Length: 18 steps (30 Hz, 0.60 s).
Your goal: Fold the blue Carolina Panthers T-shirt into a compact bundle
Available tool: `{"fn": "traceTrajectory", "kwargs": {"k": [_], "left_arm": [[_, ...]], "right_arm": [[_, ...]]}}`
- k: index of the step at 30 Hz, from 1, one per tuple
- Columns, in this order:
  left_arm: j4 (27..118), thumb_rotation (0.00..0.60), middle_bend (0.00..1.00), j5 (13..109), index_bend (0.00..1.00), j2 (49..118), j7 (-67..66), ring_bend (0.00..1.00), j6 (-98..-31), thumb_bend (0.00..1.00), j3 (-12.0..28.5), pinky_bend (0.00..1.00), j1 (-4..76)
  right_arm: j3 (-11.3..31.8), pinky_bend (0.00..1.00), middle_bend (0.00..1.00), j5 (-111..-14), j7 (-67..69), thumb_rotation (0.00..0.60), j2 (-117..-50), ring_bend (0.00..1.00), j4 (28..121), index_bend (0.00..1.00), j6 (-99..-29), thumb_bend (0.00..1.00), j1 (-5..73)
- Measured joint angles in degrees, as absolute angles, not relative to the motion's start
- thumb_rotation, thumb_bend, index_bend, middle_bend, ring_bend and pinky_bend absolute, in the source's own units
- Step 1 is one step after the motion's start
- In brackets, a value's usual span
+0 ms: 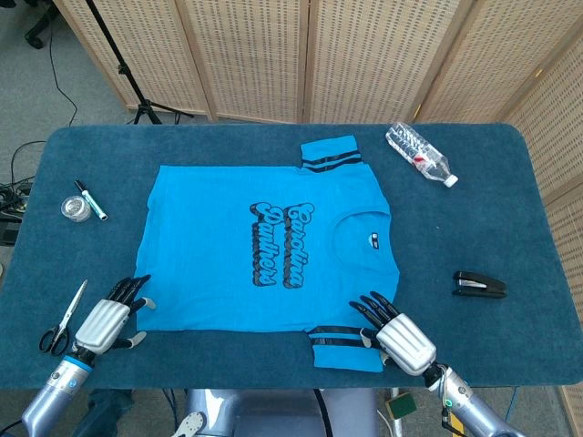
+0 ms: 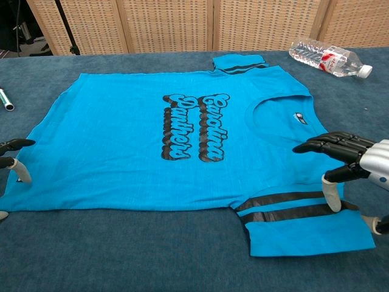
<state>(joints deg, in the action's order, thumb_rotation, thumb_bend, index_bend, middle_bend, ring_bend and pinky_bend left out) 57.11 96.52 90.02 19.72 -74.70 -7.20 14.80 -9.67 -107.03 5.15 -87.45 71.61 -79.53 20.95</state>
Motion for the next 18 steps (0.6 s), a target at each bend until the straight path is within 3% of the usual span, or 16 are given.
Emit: {"fn": "traceTrajectory", "kwargs": {"k": [18], "left_arm": [[56.7, 0.6, 0.0, 95.4, 0.47, 90.3, 21.4, 0.0, -73.9, 0.36, -7.4, 0.0, 15.2]], "right_arm": [[-9.6, 0.0, 0.1, -106.8, 4.9, 0.6, -87.6, 0.0, 71.3, 0.64, -79.3, 0.62, 20.9]]}}
